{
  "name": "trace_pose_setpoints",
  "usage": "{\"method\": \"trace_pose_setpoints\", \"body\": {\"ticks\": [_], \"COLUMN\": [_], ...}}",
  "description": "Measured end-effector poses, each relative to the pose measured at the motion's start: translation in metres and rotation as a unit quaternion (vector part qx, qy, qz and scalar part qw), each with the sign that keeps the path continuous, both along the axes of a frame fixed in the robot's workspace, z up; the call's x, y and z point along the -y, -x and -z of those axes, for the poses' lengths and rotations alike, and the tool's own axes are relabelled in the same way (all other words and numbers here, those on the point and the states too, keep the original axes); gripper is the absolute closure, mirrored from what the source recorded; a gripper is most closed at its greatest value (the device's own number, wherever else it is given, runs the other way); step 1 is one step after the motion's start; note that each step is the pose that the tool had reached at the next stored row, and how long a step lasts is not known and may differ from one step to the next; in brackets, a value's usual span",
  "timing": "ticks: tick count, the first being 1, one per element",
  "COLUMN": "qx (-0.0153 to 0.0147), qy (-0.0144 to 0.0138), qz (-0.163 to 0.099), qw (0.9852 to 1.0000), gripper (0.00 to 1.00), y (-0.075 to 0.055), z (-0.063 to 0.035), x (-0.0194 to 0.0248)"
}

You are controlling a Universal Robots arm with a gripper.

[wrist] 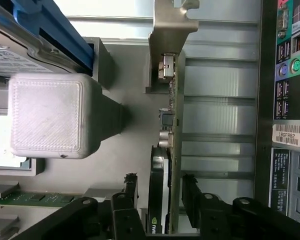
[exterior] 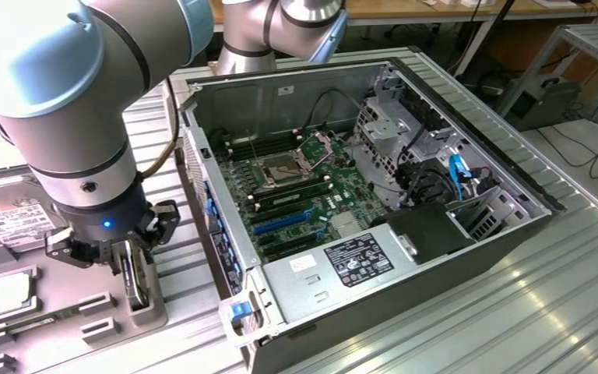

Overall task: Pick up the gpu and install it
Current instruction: 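Pick up the gpu and move the gpu toward the slot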

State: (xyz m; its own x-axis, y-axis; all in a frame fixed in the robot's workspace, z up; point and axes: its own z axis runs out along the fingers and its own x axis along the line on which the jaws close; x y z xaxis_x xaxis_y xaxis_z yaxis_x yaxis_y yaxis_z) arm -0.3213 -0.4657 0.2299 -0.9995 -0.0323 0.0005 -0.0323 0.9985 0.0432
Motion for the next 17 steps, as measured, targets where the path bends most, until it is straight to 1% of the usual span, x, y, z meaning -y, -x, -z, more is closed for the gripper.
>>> {"method": "trace_pose_setpoints", "body": {"ticks": [1, 3, 4, 6, 7, 17], "qx": [0.0, 0.0001, 0.0, 0.0, 0.0, 0.0], "qy": [0.0, 0.0001, 0.0001, 0.0001, 0.0001, 0.0002], "qz": [0.0, 0.0, 0.0, 0.0, 0.0, 0.0], "qw": [1.0, 1.0, 1.0, 1.0, 1.0, 1.0], "gripper": [0.55, 0.55, 0.63, 0.63, 0.7, 0.7], "y": [-0.0006, -0.001, -0.001, -0.0011, -0.0011, -0.0011], "z": [0.0002, 0.0004, 0.0003, 0.0003, 0.0003, 0.0004], "x": [0.0, 0.0, 0.0, 0.0, 0.0, 0.0]}}
